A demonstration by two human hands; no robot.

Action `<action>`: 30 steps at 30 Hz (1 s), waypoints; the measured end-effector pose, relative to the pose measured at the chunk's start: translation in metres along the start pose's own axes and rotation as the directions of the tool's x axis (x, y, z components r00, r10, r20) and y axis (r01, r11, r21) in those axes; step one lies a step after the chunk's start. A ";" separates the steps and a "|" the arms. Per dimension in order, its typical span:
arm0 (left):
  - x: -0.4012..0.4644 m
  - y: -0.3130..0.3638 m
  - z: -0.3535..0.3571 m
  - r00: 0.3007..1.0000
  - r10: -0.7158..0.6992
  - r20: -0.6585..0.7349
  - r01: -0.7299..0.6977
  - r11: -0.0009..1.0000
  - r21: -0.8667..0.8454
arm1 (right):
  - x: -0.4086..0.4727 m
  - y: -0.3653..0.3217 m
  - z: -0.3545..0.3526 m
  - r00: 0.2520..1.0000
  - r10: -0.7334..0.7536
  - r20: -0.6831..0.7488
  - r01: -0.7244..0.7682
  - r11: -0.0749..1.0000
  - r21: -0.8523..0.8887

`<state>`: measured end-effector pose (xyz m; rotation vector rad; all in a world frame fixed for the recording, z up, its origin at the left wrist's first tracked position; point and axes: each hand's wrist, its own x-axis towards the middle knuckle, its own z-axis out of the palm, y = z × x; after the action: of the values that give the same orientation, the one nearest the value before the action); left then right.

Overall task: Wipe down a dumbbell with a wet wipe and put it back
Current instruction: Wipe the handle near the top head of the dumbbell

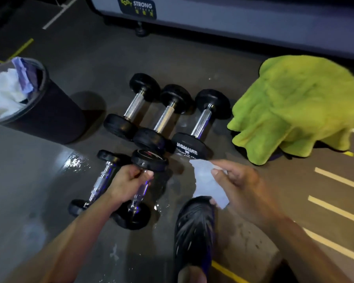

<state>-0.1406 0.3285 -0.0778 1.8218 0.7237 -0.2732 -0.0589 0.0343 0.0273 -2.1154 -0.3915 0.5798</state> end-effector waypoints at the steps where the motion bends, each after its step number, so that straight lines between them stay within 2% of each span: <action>1: -0.008 0.017 0.002 0.999 0.046 -0.007 -0.047 0.998 -0.046 | 0.000 -0.005 -0.015 0.998 -0.061 0.017 0.062 0.996 -0.068; 3: -0.022 0.067 0.010 0.984 0.178 -0.030 -0.181 0.973 -0.143 | -0.003 -0.018 -0.047 0.986 -0.138 0.091 0.153 0.971 -0.185; 5: -0.032 0.128 0.022 0.943 0.334 -0.010 -0.328 0.920 -0.215 | -0.008 -0.029 -0.084 0.971 -0.158 0.179 0.198 0.953 -0.230; 7: -0.038 0.194 0.040 0.890 0.456 0.003 -0.435 0.851 -0.295 | -0.015 -0.038 -0.123 0.963 -0.157 0.220 0.197 0.965 -0.171; 10: -0.037 0.283 0.077 0.809 0.587 -0.026 -0.538 0.722 -0.435 | -0.023 -0.034 -0.176 0.973 -0.123 0.193 0.144 0.985 -0.095; 13: -0.026 0.348 0.117 0.708 0.706 -0.017 -0.640 0.632 -0.438 | -0.032 -0.022 -0.212 0.984 -0.063 0.165 0.075 0.995 -0.069; 16: -0.010 0.385 0.151 0.680 0.733 0.028 -0.656 0.626 -0.422 | -0.039 -0.012 -0.228 0.996 -0.076 0.037 0.081 0.987 -0.139; 20: 0.006 0.392 0.181 0.725 0.683 0.089 -0.599 0.689 -0.408 | -0.047 0.005 -0.224 0.984 -0.090 -0.151 0.071 0.989 -0.127; 22: 0.012 0.390 0.186 0.727 0.680 0.097 -0.601 0.698 -0.390 | -0.046 0.014 -0.215 0.965 -0.110 -0.237 0.088 0.991 -0.102; 26: 0.013 0.395 0.182 0.726 0.679 0.113 -0.606 0.709 -0.361 | -0.038 0.016 -0.202 0.922 -0.103 -0.373 0.138 0.988 0.070; 30: 0.012 0.399 0.181 0.744 0.661 0.099 -0.597 0.724 -0.345 | -0.030 0.001 -0.212 0.842 -0.131 -0.523 0.153 0.988 0.000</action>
<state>0.1357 0.0828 0.1572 1.6098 -0.0514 0.0955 0.0296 -0.1241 0.1409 -2.0795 -0.2174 -0.0874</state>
